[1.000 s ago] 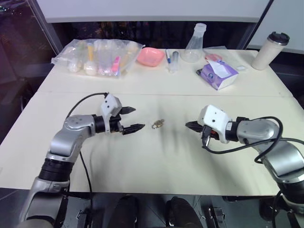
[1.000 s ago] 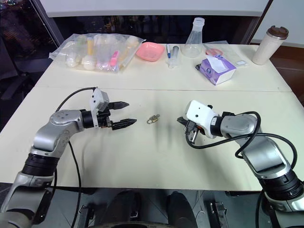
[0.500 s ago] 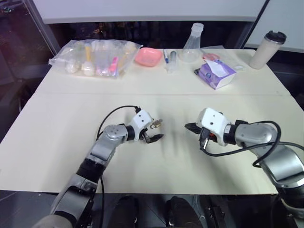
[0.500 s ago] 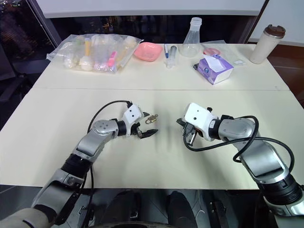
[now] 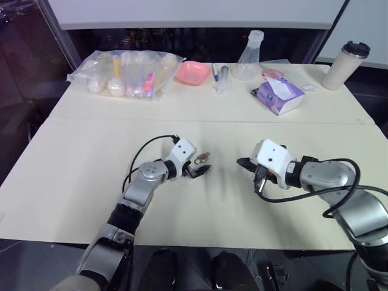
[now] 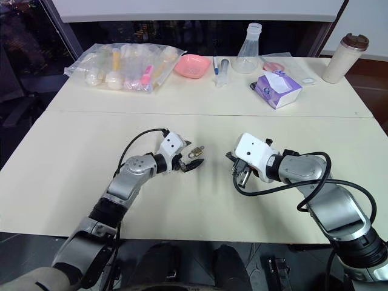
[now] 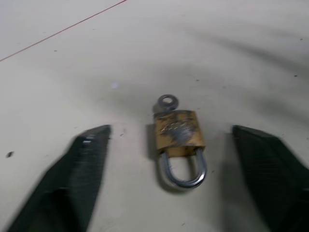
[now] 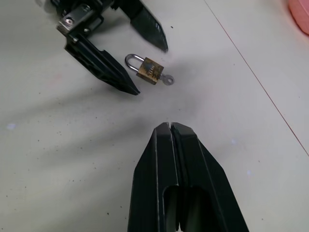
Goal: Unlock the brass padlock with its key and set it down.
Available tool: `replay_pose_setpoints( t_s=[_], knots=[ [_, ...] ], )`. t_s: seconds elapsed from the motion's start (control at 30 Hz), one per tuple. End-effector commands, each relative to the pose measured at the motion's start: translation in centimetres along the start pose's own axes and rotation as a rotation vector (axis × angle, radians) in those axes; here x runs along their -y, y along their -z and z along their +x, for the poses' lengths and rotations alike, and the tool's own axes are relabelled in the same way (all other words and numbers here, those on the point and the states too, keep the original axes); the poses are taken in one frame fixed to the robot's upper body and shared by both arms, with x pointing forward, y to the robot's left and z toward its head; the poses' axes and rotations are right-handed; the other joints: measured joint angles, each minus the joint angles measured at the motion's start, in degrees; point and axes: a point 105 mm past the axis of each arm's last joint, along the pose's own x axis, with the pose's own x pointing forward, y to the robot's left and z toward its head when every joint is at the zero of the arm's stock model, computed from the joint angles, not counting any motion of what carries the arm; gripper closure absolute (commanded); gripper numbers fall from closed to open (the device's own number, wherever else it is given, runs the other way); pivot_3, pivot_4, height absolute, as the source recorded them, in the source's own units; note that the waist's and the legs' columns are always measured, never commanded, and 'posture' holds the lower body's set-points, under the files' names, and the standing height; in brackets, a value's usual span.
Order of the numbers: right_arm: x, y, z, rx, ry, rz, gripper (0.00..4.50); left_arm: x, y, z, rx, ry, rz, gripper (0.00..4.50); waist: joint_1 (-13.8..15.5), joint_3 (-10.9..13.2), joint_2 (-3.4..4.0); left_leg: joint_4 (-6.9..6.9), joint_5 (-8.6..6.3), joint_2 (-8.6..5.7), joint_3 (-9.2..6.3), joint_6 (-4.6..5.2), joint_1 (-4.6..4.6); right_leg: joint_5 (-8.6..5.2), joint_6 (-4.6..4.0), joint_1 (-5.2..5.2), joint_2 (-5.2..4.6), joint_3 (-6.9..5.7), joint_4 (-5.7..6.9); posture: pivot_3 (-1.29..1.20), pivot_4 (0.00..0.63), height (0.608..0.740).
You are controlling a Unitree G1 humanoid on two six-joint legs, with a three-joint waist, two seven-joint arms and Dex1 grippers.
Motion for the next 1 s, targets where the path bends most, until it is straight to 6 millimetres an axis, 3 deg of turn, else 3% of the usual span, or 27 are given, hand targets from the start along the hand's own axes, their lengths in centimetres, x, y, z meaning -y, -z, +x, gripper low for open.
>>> replay_pose_setpoints(
  t_s=[0.03,0.13,0.17,0.4,0.6,0.73,0.8,0.9,1.0],
  knots=[
    [0.7,-1.1,-0.4,0.031,0.036,-0.046,4.5,-0.6,0.1,-0.1,-0.012,-0.033,-0.006,2.21,-0.1,0.0,0.0,0.0,0.0,0.01,0.0,0.0,0.01,0.0,0.0,0.0,0.01,0.0,0.0,0.0,0.15,0.715],
    [0.7,-1.1,-0.4,0.032,0.032,-0.049,4.5,-0.6,0.2,-0.1,-0.015,-0.024,-0.01,3.58,-0.1,0.0,0.0,-0.02,0.0,0.03,-0.01,0.0,0.02,0.0,0.0,0.0,0.03,0.0,0.01,0.0,0.15,0.715],
    [0.7,-1.1,-0.4,0.032,0.03,-0.051,4.5,-0.6,0.2,-0.1,-0.017,-0.022,-0.009,3.75,-0.1,0.0,0.0,-0.02,0.0,0.03,0.0,0.0,0.03,0.0,0.0,0.0,0.03,0.01,0.0,0.0,0.15,0.715],
    [0.6,-1.4,-0.2,0.039,0.014,-0.077,4.5,-2.1,-0.1,-2.3,-0.034,0.034,0.0,3.74,-0.5,0.0,0.0,-0.04,0.0,0.07,0.0,0.0,0.05,0.0,0.0,0.0,0.08,0.01,0.0,0.0,0.15,0.715],
    [1.3,-2.3,0.6,0.075,0.027,-0.153,4.5,-4.9,-2.9,-8.4,-0.039,0.274,0.062,3.74,-1.6,0.0,0.02,-0.1,0.02,0.18,0.02,-0.04,0.03,-0.01,-0.02,-0.09,0.19,0.01,0.01,0.0,0.15,0.715],
    [2.0,-2.7,0.9,0.093,0.05,-0.225,4.5,-5.8,-4.3,-9.9,-0.036,0.352,0.089,3.74,-0.3,0.0,0.03,-0.06,0.02,0.05,0.01,-0.05,0.02,-0.01,-0.02,-0.02,0.16,-0.08,-0.02,0.0,0.15,0.715],
    [2.2,-3.3,1.3,0.114,0.059,-0.332,4.5,-6.2,-6.1,-10.3,-0.019,0.407,0.106,3.74,-0.1,0.0,0.02,-0.03,0.0,-0.06,0.06,0.0,0.01,-0.01,-0.02,0.0,0.09,-0.05,-0.08,0.0,0.15,0.715],
    [2.5,-4.6,2.4,0.161,0.102,-0.597,4.5,-5.8,-9.1,-9.8,0.03,0.509,0.132,3.74,0.0,0.0,-0.02,0.01,0.0,-0.1,0.05,0.01,-0.07,-0.01,-0.01,-0.06,0.1,-0.07,-0.08,0.0,0.15,0.715],
    [2.4,-5.0,2.9,0.193,0.098,-0.716,4.5,-5.2,-9.7,-9.2,0.029,0.558,0.171,3.74,-0.2,0.0,0.0,0.01,0.0,-0.12,0.06,0.0,-0.09,-0.01,0.0,-0.08,0.09,-0.06,-0.1,0.0,0.15,0.715]
  ],
)
